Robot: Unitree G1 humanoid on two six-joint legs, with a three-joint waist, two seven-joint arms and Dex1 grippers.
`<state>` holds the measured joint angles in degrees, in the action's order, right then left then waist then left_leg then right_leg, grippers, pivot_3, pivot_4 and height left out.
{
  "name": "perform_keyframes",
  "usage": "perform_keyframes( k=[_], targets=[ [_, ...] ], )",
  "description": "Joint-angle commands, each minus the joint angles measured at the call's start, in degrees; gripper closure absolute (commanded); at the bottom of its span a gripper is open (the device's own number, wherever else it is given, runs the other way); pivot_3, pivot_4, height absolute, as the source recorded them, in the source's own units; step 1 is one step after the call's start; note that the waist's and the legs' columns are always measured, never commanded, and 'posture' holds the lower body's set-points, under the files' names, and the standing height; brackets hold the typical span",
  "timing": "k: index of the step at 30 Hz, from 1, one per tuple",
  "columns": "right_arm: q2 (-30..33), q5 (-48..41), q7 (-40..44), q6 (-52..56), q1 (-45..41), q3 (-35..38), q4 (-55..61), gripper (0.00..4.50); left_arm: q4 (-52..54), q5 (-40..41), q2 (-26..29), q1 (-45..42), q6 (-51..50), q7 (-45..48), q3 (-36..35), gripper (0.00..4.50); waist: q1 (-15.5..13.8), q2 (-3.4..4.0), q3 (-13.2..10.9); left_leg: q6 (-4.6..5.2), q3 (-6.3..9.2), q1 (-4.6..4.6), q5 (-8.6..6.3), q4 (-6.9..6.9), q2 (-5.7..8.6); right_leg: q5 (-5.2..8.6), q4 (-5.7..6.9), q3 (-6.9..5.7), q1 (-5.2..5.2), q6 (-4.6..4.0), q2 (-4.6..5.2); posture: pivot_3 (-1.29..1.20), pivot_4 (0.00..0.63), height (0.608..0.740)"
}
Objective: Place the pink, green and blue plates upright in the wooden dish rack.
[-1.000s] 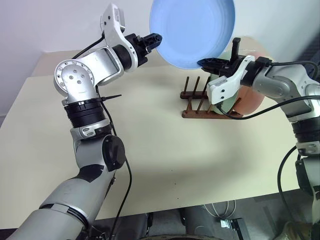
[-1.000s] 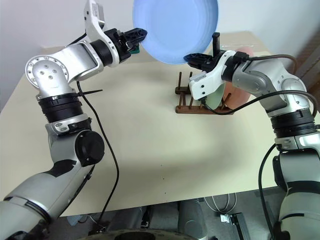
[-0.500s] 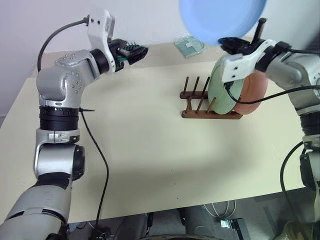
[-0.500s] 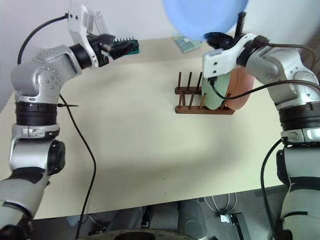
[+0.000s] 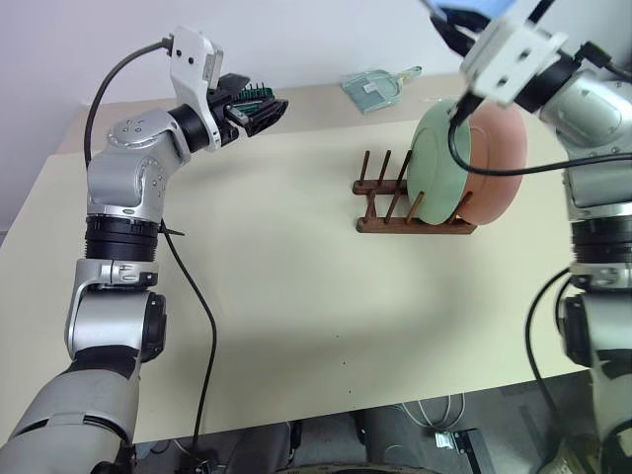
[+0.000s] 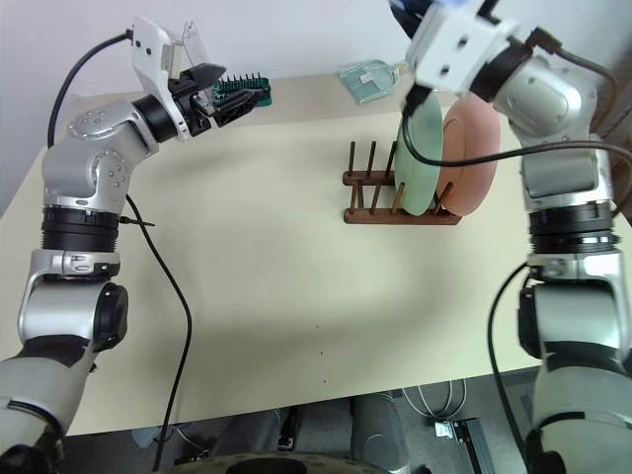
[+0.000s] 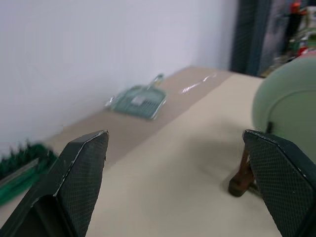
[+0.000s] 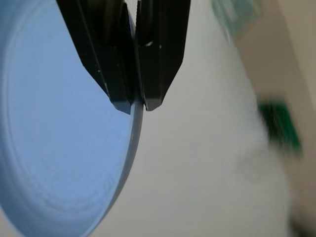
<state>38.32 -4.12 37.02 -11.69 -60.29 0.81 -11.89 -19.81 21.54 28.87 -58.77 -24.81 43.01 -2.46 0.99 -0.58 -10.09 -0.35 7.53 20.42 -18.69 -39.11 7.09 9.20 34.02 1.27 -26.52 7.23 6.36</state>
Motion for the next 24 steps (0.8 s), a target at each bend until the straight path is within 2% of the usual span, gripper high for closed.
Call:
perform_keyframes(
  k=[1,2,4,5,8,11,13,14,19,24],
  targets=[
    [-2.44,-16.68,0.41,14.85,-1.91,7.33,8.4,4.5,3.26,2.71,0.05,0.38,-0.04,3.19,-2.0,0.05,-0.38,0.0,0.0,0.0,0.01,0.0,0.0,-0.01,0.01,-0.01,0.01,-0.01,0.01,-0.01,0.01,0.0,0.15,0.74],
    [-3.17,-20.66,0.27,19.32,-1.5,8.48,10.3,4.5,3.39,3.82,-0.09,0.37,-1.23,3.9,-2.49,0.05,-0.48,-0.01,0.01,0.01,0.07,0.01,0.0,-0.03,0.01,-0.01,0.0,-0.05,0.05,-0.02,0.02,0.0,0.15,0.74],
    [-5.89,-35.48,-3.25,32.89,-0.01,12.8,15.66,4.5,3.0,7.17,-0.49,0.02,-4.06,5.4,-4.41,0.05,-0.48,0.0,0.01,0.02,0.13,0.02,0.0,-0.06,0.02,-0.03,0.02,-0.11,0.09,-0.04,0.03,0.0,0.15,0.74],
    [-7.06,-42.08,-5.97,38.64,0.71,14.8,17.71,4.5,2.87,7.02,-0.39,0.27,-2.31,6.61,-4.49,0.05,-0.45,0.0,0.01,0.02,0.13,0.01,0.0,-0.05,0.02,-0.04,0.02,-0.12,0.08,-0.05,0.03,0.0,0.15,0.74],
    [-9.28,-52.85,-11.92,46.84,2.64,18.39,22.15,4.5,3.07,5.32,0.95,1.31,0.5,9.87,-3.45,0.05,-0.31,0.04,0.02,0.02,0.16,0.01,0.0,-0.03,0.0,-0.04,0.05,-0.13,0.07,-0.07,0.02,0.0,0.15,0.74],
    [-11.43,-64.94,-19.29,53.81,5.61,20.26,25.74,4.5,3.56,4.5,3.89,3.94,4.1,16.94,-2.44,0.05,0.06,0.12,0.06,0.02,0.11,0.01,-0.01,0.05,-0.01,-0.04,0.07,-0.12,0.0,-0.07,0.02,0.0,0.15,0.74],
    [-12.01,-68.92,-23.2,55.53,6.55,21.39,25.7,4.5,3.25,4.86,4.49,4.34,4.82,18.87,-2.7,0.05,-0.02,0.18,0.07,0.02,0.08,0.0,-0.01,0.09,-0.03,-0.04,0.09,-0.1,-0.03,-0.08,0.02,0.0,0.15,0.74],
    [-11.38,-68.07,-23.59,55.84,7.7,21.31,25.54,4.5,2.73,4.36,4.5,4.23,5.86,18.66,-2.95,0.05,-0.1,0.18,0.07,0.02,0.07,0.02,0.0,0.06,-0.03,-0.05,0.08,-0.11,-0.04,-0.08,0.02,0.0,0.15,0.74],
    [-11.4,-70.81,-22.77,56.81,16.75,23.84,22.66,4.5,3.74,6.16,5.38,5.3,8.06,24.31,-3.98,0.05,-0.64,0.01,0.17,0.13,0.1,-0.01,-0.06,-0.05,0.0,-0.06,0.03,-0.17,0.15,-0.08,0.04,0.0,0.15,0.74],
    [-11.11,-71.26,-22.37,57.66,21.02,22.89,22.43,4.5,5.21,5.41,7.43,7.57,10.59,29.58,-3.0,0.05,0.12,0.08,0.14,0.17,-0.04,0.0,-0.08,-0.01,-0.02,-0.06,0.08,-0.13,0.0,-0.06,0.06,0.0,0.15,0.74]
  ],
)
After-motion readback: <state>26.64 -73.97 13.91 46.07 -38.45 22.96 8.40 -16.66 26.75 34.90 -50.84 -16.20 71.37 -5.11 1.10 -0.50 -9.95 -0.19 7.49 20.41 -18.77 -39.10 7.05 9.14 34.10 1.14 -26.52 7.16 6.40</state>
